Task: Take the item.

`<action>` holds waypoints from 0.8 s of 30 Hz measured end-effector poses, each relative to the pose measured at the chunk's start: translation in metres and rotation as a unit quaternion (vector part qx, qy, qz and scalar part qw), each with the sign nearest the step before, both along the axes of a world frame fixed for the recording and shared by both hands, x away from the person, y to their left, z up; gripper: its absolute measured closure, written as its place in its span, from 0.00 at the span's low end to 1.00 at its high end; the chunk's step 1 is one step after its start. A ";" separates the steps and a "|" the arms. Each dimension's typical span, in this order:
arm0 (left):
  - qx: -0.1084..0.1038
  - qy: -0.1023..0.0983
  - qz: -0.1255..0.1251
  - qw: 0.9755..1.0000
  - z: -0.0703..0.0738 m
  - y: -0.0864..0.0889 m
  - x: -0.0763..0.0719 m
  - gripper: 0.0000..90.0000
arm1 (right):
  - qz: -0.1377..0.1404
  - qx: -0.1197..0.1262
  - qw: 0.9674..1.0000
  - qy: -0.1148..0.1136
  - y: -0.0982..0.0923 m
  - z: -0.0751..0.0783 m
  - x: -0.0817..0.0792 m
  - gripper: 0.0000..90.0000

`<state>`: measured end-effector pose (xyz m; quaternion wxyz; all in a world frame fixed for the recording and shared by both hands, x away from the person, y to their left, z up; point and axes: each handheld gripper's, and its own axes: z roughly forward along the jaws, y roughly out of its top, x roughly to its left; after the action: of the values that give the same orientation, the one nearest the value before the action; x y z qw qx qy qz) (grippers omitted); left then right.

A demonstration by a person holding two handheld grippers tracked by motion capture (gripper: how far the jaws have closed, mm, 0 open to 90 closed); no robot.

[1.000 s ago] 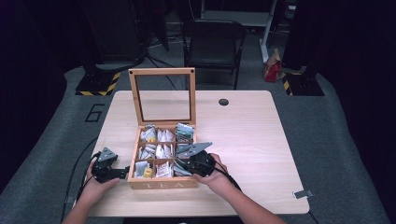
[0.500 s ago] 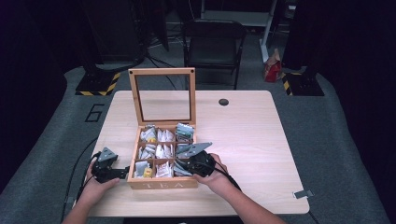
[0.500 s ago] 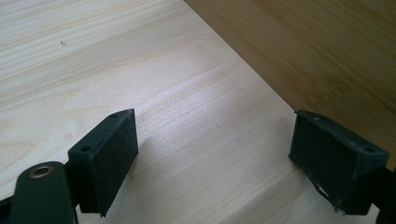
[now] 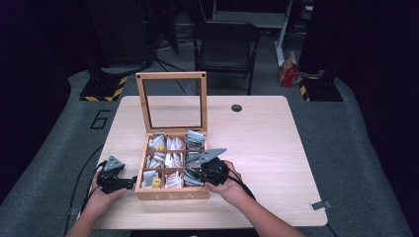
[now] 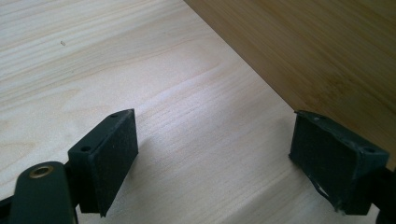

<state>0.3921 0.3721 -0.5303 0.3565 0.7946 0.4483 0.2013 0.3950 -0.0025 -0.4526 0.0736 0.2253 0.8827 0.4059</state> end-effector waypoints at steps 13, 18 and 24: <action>0.000 0.000 0.000 1.000 0.000 0.000 0.000 0.16 | -0.004 0.014 1.000 0.001 -0.003 0.018 -0.001 1.00; 0.000 0.000 0.000 1.000 0.000 0.000 0.000 0.16 | 0.002 0.014 1.000 0.001 -0.005 0.024 0.000 1.00; 0.000 0.000 0.000 1.000 0.000 0.000 0.000 0.16 | -0.001 0.021 1.000 0.002 -0.005 0.029 0.001 1.00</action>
<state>0.3921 0.3721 -0.5304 0.3566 0.7945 0.4485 0.2013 0.3959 -0.0078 -0.4239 0.0675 0.2282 0.8740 0.4237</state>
